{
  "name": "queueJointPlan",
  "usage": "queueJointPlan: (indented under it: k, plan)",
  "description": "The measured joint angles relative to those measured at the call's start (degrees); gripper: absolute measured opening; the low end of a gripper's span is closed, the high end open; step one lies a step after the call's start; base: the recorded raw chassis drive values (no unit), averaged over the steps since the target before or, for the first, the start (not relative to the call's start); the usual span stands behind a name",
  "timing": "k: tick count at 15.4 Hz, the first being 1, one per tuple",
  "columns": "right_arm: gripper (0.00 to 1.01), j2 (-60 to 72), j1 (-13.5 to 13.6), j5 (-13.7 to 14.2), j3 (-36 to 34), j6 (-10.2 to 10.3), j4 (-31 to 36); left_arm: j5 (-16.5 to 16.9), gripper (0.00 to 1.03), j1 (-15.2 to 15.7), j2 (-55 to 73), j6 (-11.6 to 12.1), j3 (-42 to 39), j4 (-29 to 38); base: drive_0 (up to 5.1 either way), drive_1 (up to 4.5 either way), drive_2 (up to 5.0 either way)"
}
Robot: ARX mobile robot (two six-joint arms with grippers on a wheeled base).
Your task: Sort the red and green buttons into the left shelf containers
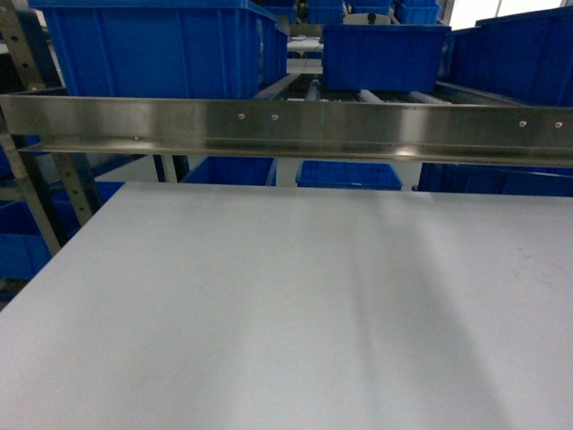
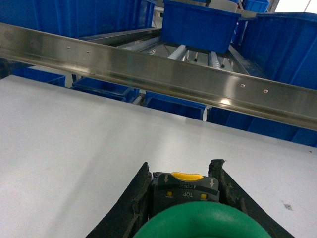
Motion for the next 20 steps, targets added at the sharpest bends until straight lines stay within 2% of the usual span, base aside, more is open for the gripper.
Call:
queueJointPlan:
  k: [11, 20]
  plan:
    - [0.29, 0.0, 0.0, 0.0, 0.0, 0.0, 0.0, 0.1, 0.27, 0.0, 0.0, 0.0, 0.0, 0.1, 0.0, 0.00, 0.0]
    - [0.29, 0.0, 0.0, 0.0, 0.0, 0.0, -0.2, 0.0, 0.27, 0.0, 0.0, 0.0, 0.0, 0.0, -5.0, 2.50, 2.5]
